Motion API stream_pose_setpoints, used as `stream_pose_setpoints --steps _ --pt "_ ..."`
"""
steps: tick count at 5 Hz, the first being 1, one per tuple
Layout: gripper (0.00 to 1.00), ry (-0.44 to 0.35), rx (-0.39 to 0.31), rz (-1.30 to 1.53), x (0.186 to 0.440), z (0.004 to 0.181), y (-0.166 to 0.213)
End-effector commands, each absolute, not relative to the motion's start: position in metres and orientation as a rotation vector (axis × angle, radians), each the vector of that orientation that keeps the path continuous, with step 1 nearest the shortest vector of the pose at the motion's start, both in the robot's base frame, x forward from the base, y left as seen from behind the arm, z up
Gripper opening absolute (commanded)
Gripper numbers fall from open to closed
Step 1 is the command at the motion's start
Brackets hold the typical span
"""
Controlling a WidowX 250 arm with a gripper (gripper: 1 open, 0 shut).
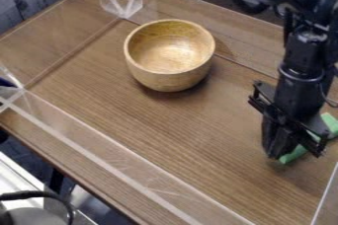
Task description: Put the green block in the brown bowl
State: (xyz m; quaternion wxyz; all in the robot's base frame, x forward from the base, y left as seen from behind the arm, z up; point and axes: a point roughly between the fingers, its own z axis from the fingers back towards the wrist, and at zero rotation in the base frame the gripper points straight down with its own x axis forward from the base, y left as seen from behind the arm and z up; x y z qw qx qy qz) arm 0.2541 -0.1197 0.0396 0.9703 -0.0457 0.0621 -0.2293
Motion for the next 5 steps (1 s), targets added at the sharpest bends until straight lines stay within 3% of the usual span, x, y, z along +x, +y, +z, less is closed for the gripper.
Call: stream_pose_setpoints --steps 1,5 --pt "0.0 0.039 -0.122 -0.473 0.274 0.054 -0.129" --pt "0.0 0.001 -0.12 -0.451 0.291 0.039 -0.142"
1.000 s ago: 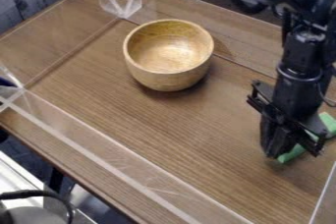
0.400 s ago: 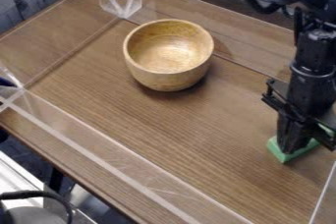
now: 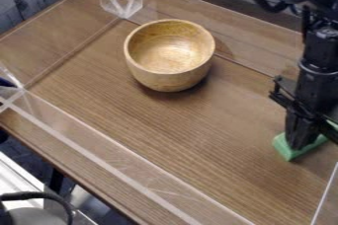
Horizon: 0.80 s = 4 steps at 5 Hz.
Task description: Put the green block in the brown bowl
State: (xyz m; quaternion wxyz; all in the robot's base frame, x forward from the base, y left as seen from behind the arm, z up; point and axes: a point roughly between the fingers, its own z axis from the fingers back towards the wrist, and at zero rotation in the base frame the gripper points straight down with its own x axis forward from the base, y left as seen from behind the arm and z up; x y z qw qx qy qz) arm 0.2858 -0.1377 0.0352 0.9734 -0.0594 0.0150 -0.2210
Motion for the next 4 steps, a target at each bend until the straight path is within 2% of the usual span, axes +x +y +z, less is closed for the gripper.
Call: stream_pose_setpoints --steps 1,4 --pt "0.0 -0.023 -0.115 -0.434 0.294 0.032 -0.147" --pt "0.0 0.008 -0.066 -0.387 0.313 0.007 -0.153"
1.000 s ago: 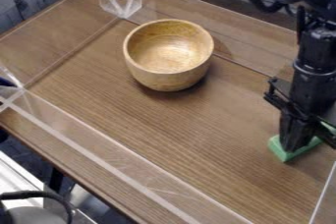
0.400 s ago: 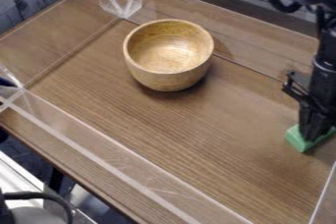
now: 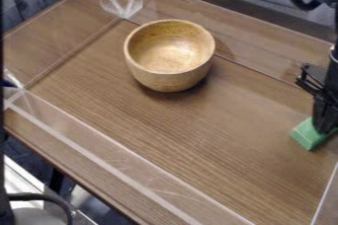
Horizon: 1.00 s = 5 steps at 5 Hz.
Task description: Put the green block in the brown bowl
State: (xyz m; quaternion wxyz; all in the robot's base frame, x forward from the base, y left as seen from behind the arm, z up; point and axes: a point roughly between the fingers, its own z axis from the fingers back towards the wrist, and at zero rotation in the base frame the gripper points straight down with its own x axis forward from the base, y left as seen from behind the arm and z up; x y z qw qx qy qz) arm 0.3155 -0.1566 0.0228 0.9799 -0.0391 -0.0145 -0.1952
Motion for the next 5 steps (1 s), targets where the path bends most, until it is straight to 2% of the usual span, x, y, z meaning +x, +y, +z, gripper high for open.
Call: stream_pose_setpoints --steps 1,3,4,5 --pt "0.0 0.02 -0.061 -0.328 0.322 0.003 -0.15" --pt "0.0 -0.078 -0.032 -0.325 0.326 0.061 -0.116" --pt "1.0 -0.135 0.003 -0.318 0.325 0.098 -0.111" --pt "0.0 -0.216 0.03 -0.302 0.327 0.144 -0.106"
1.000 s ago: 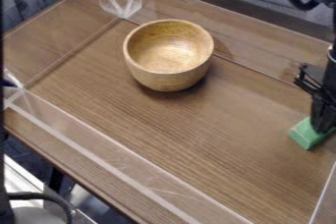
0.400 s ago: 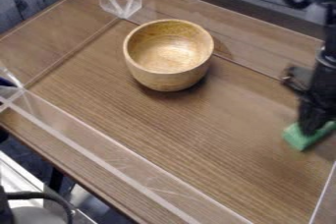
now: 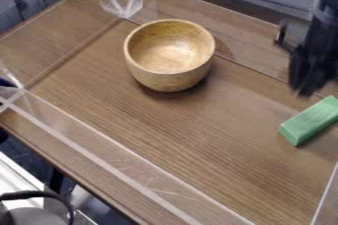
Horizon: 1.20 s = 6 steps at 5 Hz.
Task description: Put the green block in the brown bowl
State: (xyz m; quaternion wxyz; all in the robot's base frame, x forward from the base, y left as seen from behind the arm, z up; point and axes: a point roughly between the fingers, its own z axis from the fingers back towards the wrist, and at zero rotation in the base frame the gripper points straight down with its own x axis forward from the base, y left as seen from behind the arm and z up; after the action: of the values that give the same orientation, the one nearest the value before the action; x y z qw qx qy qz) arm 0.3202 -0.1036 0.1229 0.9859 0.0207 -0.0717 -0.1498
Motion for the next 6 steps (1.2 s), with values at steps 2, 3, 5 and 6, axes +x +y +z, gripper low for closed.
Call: stream_pose_setpoints --steps 2,3,5,6 --pt "0.0 -0.22 0.079 -0.289 0.328 0.09 -0.112" --pt "0.0 -0.231 0.046 -0.326 0.333 0.086 -0.121" --pt "0.0 -0.241 0.022 -0.366 0.332 0.091 -0.122" --pt "0.0 -0.225 0.022 -0.378 0.327 0.084 -0.118"
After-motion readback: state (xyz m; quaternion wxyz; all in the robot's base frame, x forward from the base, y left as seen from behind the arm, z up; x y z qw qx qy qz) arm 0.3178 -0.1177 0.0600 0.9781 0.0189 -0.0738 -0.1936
